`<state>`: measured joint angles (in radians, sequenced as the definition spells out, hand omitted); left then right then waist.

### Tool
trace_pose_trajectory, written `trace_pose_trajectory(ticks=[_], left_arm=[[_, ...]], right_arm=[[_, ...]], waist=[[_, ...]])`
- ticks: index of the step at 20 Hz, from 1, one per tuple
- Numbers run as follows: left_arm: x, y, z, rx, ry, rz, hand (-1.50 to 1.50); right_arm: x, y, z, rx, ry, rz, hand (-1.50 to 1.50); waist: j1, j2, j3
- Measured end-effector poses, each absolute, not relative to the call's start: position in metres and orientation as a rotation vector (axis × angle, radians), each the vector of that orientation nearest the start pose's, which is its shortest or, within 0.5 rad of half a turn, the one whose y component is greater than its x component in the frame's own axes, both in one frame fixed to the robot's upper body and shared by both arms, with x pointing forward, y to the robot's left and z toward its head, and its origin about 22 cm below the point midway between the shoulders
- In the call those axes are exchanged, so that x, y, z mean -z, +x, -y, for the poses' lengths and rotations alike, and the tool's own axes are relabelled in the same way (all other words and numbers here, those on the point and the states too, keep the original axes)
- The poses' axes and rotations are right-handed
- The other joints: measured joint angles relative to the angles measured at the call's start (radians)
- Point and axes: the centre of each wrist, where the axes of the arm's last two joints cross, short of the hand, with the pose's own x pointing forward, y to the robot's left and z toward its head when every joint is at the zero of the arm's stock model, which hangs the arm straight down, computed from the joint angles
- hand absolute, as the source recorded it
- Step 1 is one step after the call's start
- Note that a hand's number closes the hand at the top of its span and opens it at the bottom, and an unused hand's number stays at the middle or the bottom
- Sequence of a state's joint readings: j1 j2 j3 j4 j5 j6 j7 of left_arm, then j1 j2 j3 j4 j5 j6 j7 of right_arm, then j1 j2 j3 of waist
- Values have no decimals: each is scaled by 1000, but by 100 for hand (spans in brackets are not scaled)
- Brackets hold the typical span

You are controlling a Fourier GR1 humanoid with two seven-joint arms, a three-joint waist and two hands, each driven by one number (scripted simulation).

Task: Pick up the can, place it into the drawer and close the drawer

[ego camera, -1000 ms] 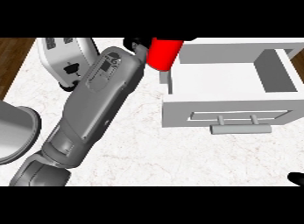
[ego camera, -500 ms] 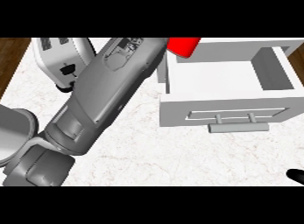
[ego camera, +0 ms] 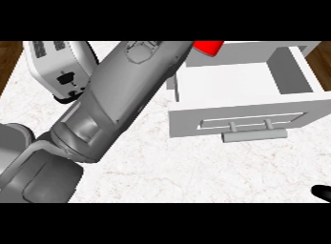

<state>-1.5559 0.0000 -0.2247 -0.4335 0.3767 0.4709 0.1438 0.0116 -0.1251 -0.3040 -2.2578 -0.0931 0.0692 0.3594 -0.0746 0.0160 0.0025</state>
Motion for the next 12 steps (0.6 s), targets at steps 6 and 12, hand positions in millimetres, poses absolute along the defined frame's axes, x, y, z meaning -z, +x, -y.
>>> trace_pose_trajectory(ticks=[6, 12], left_arm=[[-251, 435, 17, 162, 69, 1692, -150], [-254, 436, 19, 108, 134, 1715, -150]], right_arm=[[-167, 183, 293, 16, -245, 1912, -150], [-171, 187, 292, -23, -260, 1925, -150]], waist=[[-17, 7, 1], [-32, 11, 1]])
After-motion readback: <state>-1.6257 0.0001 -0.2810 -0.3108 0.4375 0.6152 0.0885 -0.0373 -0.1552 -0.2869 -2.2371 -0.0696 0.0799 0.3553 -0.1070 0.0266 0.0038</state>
